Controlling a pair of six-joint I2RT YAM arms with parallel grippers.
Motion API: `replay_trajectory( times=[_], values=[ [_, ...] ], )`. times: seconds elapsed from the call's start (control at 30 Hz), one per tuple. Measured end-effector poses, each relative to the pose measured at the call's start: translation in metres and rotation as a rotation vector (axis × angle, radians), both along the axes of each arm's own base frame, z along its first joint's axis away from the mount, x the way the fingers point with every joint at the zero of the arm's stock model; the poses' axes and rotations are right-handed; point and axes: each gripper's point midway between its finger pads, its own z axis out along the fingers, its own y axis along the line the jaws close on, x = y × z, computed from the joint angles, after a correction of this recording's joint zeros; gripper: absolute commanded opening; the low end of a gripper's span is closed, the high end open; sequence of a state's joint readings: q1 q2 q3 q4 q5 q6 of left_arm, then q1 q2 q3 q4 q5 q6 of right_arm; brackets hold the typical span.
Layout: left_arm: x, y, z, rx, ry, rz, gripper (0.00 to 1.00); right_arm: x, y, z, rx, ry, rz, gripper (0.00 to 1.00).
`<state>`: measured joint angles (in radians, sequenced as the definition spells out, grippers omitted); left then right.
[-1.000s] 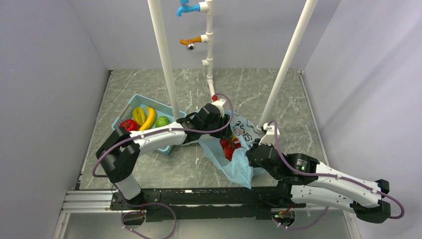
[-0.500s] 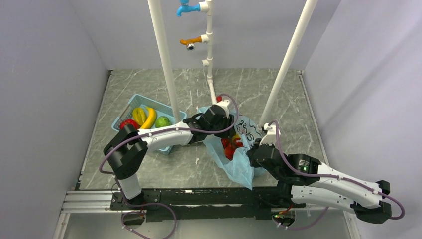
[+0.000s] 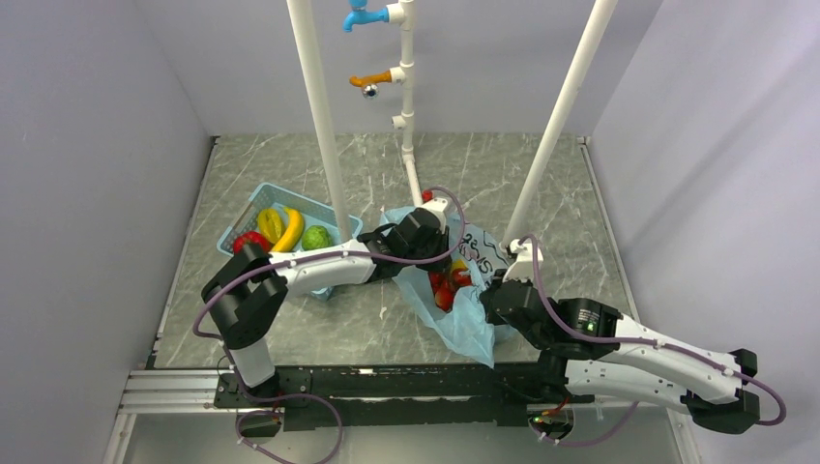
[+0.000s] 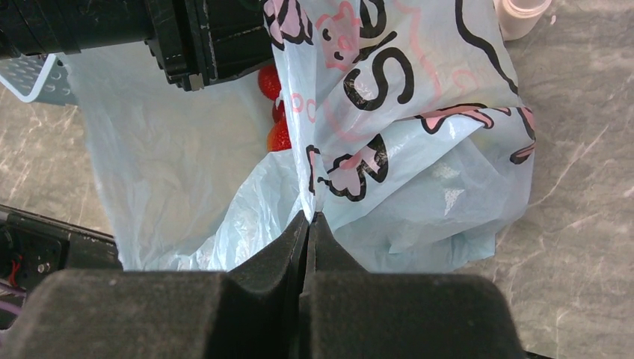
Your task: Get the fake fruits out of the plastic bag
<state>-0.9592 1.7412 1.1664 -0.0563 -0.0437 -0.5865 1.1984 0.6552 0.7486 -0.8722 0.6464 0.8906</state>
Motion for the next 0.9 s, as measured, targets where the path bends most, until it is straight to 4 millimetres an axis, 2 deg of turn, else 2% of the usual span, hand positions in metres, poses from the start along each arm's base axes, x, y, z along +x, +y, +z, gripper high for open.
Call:
replay_trajectory(
  times=[0.03,0.33,0.63,0.9],
  values=[
    [0.000,0.000,0.000,-0.001,0.000,0.000,0.01,0.000,0.000,0.000,0.001,0.000,0.000,0.00],
    [-0.007,0.003,0.013,-0.008,-0.001,-0.020,0.00,0.002,0.001,0.000,-0.004,-0.006,-0.007,0.00],
    [-0.043,0.009,0.075,-0.096,-0.023,-0.103,0.00,0.009,0.002,-0.003,-0.037,-0.021,-0.032,0.00],
    [-0.082,0.010,0.099,-0.078,-0.027,-0.203,0.00,0.013,0.000,0.001,-0.036,-0.046,-0.055,0.00]
  ],
)
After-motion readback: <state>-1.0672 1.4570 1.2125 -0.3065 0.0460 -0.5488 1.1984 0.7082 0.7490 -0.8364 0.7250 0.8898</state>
